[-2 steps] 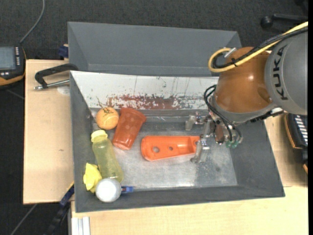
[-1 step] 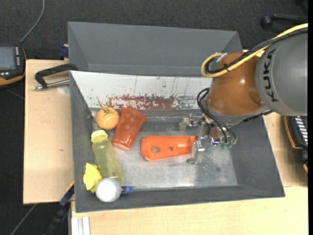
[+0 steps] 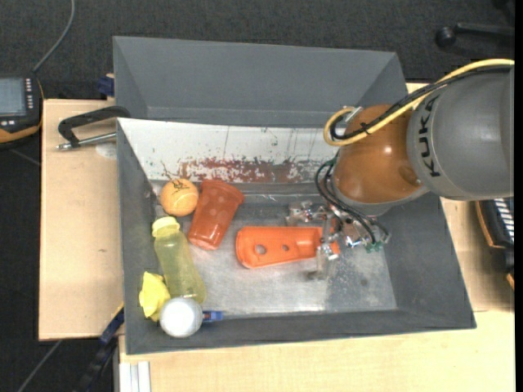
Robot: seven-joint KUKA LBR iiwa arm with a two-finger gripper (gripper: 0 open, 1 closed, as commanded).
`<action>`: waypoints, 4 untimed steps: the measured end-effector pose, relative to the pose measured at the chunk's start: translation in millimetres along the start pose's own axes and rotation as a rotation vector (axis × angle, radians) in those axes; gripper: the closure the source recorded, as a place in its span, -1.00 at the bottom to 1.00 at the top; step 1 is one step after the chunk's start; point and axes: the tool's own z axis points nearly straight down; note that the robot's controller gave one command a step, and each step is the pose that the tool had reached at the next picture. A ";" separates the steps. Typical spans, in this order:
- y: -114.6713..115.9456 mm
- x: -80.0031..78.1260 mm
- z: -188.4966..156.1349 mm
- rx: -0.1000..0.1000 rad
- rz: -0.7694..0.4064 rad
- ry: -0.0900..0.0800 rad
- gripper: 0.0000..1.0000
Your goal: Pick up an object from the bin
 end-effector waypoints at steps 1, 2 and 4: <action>33.2 -4.3 -0.4 0.001 0.048 -0.004 1.00; 33.2 -4.3 -0.4 0.001 0.048 -0.004 1.00; 39.0 -3.7 -50.6 0.003 0.034 -0.015 1.00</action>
Offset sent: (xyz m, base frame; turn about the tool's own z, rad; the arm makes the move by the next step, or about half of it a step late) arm 0.0000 0.0000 0.0000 0.0000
